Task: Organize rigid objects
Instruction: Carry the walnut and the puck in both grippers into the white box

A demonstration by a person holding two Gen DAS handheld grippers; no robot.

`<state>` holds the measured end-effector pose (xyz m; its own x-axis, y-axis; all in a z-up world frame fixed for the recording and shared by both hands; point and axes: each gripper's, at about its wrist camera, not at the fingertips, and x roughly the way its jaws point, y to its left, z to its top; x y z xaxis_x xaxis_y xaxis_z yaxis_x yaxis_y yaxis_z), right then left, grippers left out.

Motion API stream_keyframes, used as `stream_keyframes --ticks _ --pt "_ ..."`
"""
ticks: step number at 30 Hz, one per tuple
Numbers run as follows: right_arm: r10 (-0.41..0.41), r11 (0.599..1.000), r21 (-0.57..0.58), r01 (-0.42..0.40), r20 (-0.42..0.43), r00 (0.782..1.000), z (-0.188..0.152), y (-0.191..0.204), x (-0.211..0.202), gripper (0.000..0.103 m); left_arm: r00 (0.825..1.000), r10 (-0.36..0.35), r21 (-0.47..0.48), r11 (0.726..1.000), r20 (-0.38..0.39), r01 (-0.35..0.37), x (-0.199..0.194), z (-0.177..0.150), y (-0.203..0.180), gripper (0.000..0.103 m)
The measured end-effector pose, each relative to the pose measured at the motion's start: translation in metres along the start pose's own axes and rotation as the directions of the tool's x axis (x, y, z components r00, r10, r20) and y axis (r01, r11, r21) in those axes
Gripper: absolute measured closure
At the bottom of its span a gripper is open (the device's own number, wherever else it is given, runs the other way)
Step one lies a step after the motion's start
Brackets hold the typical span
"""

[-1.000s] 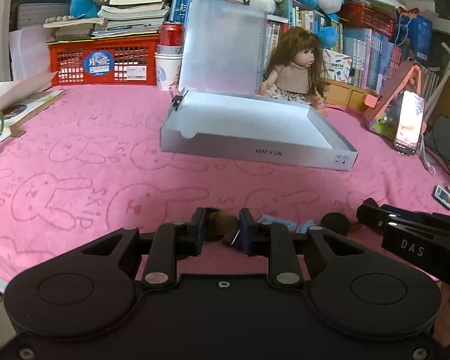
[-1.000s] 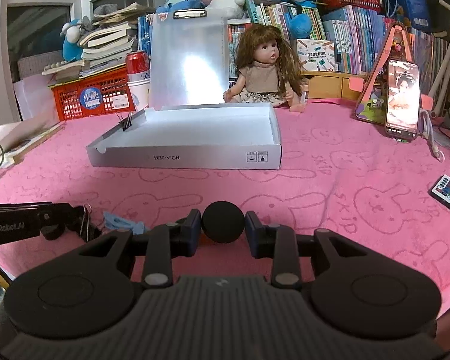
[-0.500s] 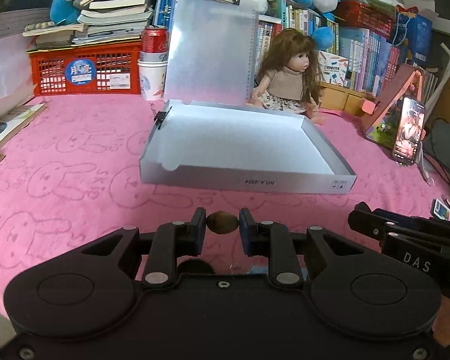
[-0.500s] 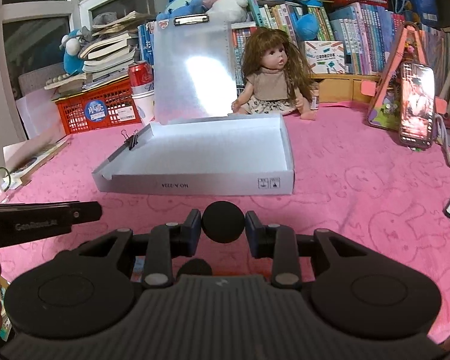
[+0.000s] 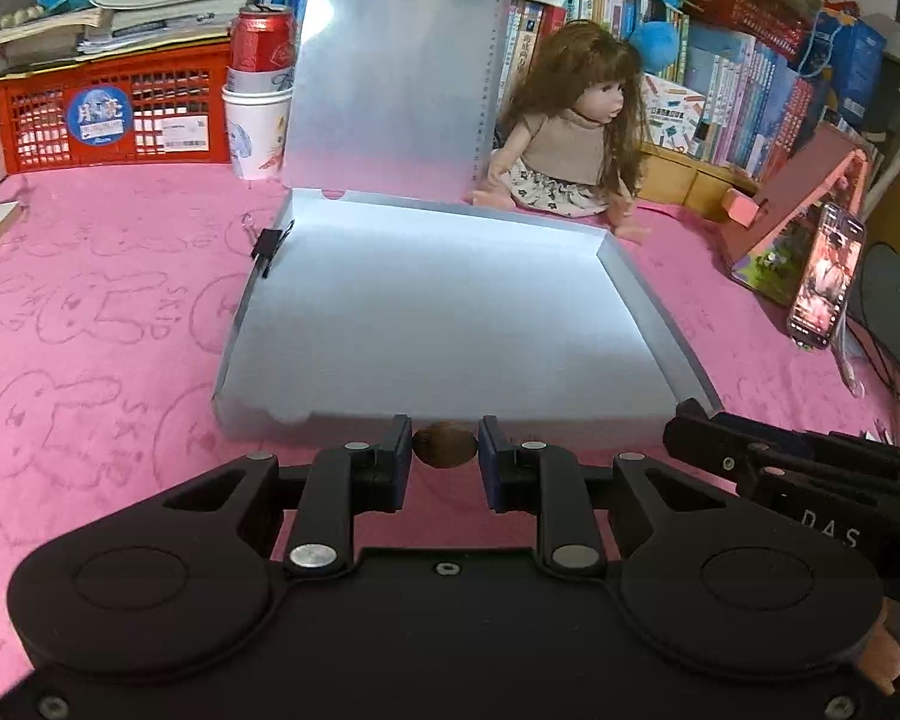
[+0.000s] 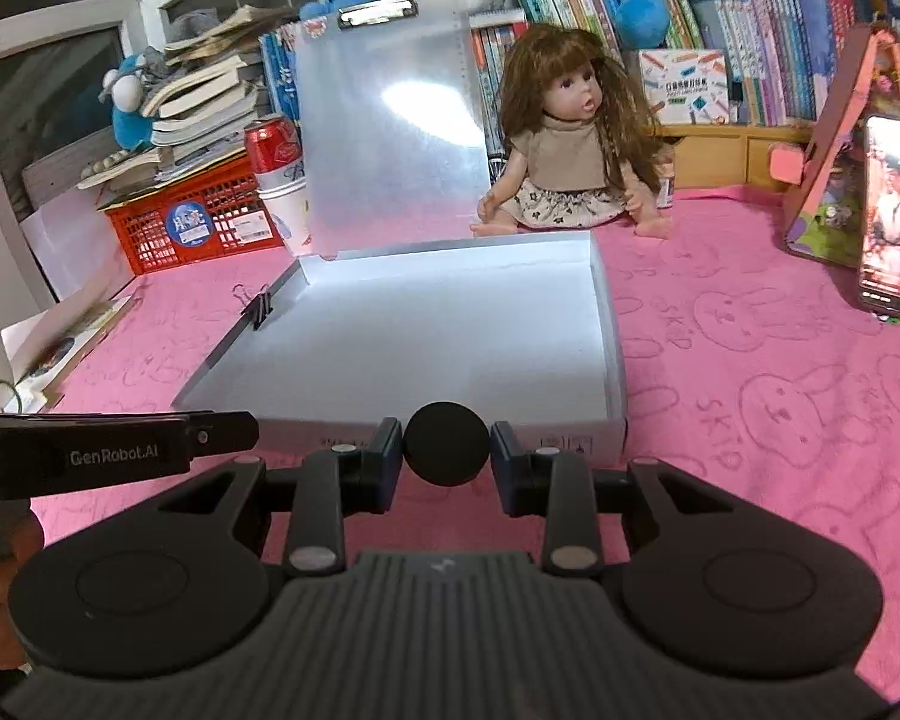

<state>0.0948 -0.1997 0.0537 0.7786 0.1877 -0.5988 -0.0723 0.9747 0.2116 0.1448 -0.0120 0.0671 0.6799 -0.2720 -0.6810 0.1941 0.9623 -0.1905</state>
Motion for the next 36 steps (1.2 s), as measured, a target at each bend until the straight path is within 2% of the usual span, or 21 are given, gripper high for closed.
stream_keyframes --ticks 5,11,17,26,36 --pt "0.017 0.999 0.038 -0.014 -0.062 0.998 0.022 -0.01 0.024 0.067 0.999 -0.004 -0.01 1.0 -0.053 0.003 0.027 0.022 -0.001 0.08" --pt "-0.023 1.0 0.004 0.024 -0.122 0.992 0.042 -0.014 0.053 0.066 0.993 0.035 -0.019 0.999 -0.116 -0.038 0.063 0.04 0.001 0.08" --pt "-0.045 0.999 -0.022 0.042 -0.197 0.979 0.046 -0.014 0.08 0.066 0.985 0.065 -0.016 0.998 -0.157 -0.068 0.088 0.045 0.002 0.08" --pt "-0.088 0.996 -0.051 0.078 -0.24 0.967 0.043 -0.014 0.094 0.066 0.978 0.091 0.015 0.996 -0.187 -0.09 0.101 0.04 -0.002 0.08" --pt "-0.108 0.993 -0.076 0.091 -0.265 0.958 0.038 -0.01 0.101 0.066 0.978 0.111 0.046 0.993 -0.176 -0.104 0.102 0.037 -0.007 0.08"
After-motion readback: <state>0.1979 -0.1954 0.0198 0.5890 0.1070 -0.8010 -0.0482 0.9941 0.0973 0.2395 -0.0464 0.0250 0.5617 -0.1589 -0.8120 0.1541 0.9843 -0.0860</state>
